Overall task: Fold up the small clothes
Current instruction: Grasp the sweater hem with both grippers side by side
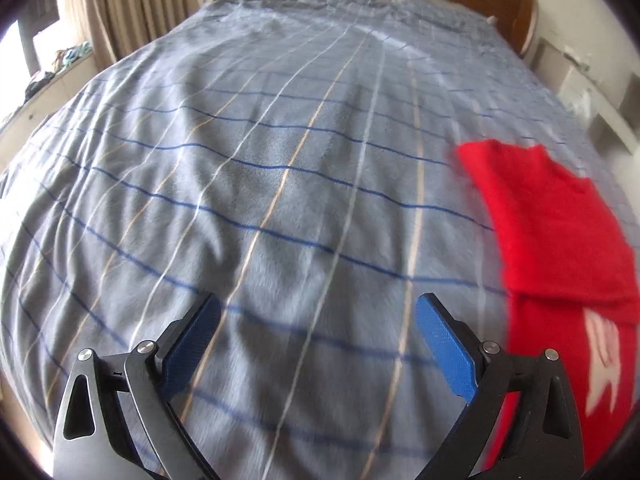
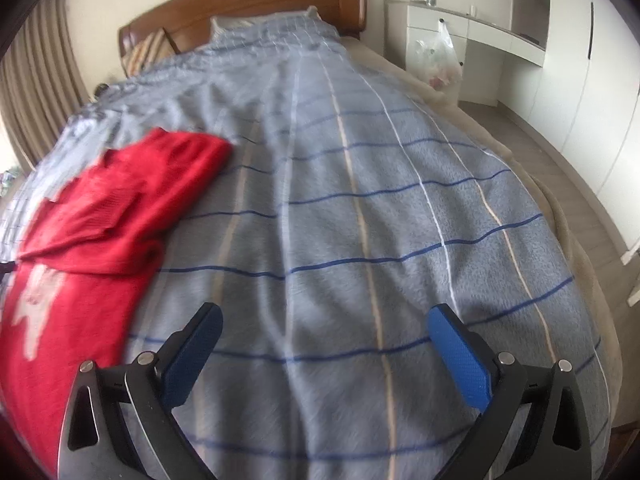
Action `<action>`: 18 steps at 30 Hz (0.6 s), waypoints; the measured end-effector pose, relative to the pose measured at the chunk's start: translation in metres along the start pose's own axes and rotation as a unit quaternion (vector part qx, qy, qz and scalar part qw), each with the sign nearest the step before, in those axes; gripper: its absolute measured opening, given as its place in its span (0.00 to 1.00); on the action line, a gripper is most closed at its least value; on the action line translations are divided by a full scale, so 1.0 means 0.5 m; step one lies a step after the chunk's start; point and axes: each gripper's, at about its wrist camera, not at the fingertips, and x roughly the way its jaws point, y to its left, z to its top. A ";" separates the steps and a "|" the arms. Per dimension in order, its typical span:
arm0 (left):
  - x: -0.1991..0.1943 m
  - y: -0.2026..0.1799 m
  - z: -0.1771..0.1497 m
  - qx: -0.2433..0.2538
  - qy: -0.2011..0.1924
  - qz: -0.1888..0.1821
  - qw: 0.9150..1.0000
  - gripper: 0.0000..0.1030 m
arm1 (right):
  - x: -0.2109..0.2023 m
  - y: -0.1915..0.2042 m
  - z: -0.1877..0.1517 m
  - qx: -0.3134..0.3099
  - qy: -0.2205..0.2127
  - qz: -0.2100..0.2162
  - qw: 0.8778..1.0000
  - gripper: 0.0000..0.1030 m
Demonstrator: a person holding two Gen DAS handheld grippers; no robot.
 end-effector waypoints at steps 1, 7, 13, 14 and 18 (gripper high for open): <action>-0.045 -0.002 -0.036 0.017 -0.010 -0.026 0.999 0.97 | -0.035 0.021 -0.022 -0.007 0.005 0.038 0.999 0.99; -0.181 -0.056 -0.279 0.083 0.044 -0.145 0.985 0.97 | -0.152 0.147 -0.206 -0.017 0.064 0.181 0.981 0.99; -0.189 -0.132 -0.346 0.099 0.064 -0.174 0.978 0.77 | -0.112 0.176 -0.295 0.035 0.120 0.204 0.971 0.76; -0.179 -0.137 -0.350 0.096 0.074 -0.178 0.977 0.71 | -0.104 0.175 -0.298 0.043 0.122 0.208 0.969 0.74; -0.145 -0.150 -0.365 0.082 0.095 -0.169 0.978 0.56 | -0.064 0.178 -0.316 0.055 0.139 0.211 0.966 0.40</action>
